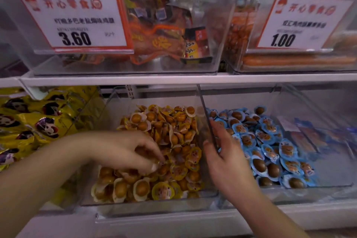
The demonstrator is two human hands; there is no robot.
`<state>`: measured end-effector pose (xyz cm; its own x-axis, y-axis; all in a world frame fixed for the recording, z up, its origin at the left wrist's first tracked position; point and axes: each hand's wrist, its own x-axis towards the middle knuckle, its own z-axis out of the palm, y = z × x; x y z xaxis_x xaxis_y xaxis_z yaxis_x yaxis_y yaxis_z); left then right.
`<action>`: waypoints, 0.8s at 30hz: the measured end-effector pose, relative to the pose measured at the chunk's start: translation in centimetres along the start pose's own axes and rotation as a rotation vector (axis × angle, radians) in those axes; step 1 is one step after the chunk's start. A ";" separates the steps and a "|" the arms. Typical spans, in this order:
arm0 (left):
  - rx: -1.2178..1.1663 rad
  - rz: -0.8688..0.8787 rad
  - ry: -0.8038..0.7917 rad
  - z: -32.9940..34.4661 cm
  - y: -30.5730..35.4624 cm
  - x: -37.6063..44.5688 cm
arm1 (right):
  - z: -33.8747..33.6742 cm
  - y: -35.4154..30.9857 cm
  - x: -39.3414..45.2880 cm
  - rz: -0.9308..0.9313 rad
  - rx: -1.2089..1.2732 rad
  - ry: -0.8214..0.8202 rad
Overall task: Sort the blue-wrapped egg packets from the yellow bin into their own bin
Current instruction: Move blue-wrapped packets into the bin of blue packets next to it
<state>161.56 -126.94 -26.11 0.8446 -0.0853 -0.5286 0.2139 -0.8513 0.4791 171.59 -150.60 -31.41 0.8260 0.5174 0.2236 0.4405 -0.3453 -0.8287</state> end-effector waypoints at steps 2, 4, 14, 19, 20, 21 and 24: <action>0.061 0.029 0.342 -0.4 0.4 2.5 | 0.1 0.0 0.0 -0.003 -0.005 0.010; 0.296 0.041 0.598 0.2 0.9 5.6 | 0.2 0.0 0.0 -0.008 -0.013 0.016; 0.561 0.092 0.389 6.3 -0.2 7.6 | 0.4 0.5 0.1 0.016 -0.020 0.014; 0.421 0.170 0.220 5.7 0.7 2.7 | 0.1 0.1 0.0 0.017 -0.015 -0.005; 0.322 0.167 0.155 5.2 1.0 2.1 | 0.1 0.0 0.0 0.014 -0.015 -0.006; 0.216 0.163 0.081 4.7 1.2 1.8 | 0.1 0.0 0.0 0.009 -0.018 -0.005; 0.002 0.095 0.069 3.0 1.5 2.2 | 0.1 0.0 0.0 0.000 -0.033 0.011</action>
<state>162.24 -129.97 -28.63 0.8926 -0.1298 -0.4317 0.1305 -0.8422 0.5231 171.51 -150.50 -31.49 0.8296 0.5090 0.2295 0.4520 -0.3711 -0.8111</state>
